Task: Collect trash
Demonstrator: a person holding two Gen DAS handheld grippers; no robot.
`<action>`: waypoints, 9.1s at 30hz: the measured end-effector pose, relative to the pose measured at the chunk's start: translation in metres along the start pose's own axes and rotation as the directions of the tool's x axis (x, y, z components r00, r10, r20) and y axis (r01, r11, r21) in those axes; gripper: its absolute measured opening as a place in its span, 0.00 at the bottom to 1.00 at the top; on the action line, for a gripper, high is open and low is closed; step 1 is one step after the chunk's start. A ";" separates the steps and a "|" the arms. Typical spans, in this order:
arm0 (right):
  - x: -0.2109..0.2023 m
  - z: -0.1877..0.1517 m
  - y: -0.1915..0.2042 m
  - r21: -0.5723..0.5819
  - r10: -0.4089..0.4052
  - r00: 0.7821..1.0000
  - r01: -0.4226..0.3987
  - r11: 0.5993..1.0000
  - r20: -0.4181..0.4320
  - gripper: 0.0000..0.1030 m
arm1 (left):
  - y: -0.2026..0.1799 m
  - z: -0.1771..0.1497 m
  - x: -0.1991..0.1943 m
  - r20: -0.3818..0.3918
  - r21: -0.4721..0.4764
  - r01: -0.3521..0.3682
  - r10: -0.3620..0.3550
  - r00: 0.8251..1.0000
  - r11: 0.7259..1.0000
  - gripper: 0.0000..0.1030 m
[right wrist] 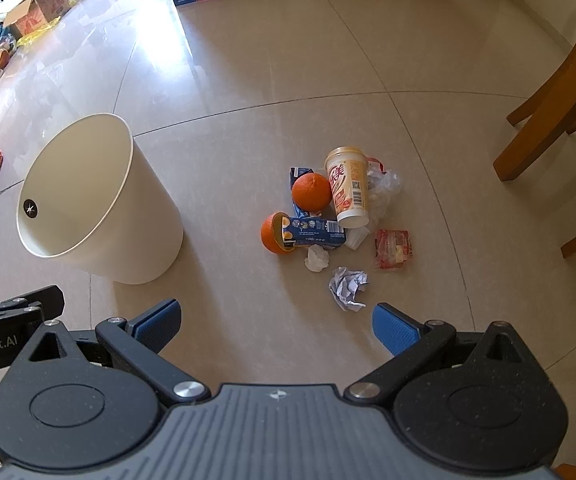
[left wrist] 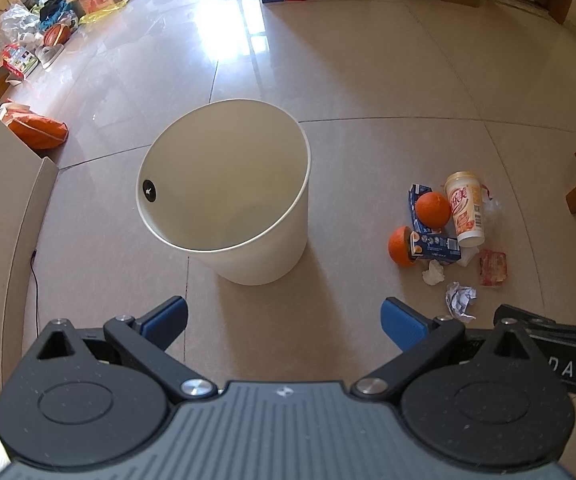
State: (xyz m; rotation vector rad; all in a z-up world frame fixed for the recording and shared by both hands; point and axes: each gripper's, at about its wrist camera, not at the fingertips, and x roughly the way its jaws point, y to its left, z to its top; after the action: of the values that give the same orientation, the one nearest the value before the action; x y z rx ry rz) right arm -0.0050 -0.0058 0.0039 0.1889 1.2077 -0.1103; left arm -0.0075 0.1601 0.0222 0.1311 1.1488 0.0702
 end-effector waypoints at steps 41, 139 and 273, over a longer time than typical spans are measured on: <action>0.008 0.009 -0.006 -0.028 -0.001 1.000 0.002 1.000 0.031 1.00 | -0.002 0.012 0.016 0.062 0.026 0.042 -0.043 0.997 0.999 0.99; 0.181 0.057 -0.010 -0.012 -0.005 0.998 0.006 1.000 0.059 1.00 | 0.129 0.128 0.211 0.081 -0.190 0.055 -0.040 0.996 0.980 0.98; 0.077 0.121 0.213 -0.681 0.308 0.948 -0.173 0.711 0.080 0.74 | 0.179 0.093 0.231 0.011 -0.179 0.008 -0.006 1.000 0.984 0.11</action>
State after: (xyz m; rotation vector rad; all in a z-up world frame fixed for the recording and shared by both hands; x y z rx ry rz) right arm 0.1726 0.1797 -0.0089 -0.2972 0.9526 0.5341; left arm 0.1738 0.3594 -0.1242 -0.0327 1.1273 0.1660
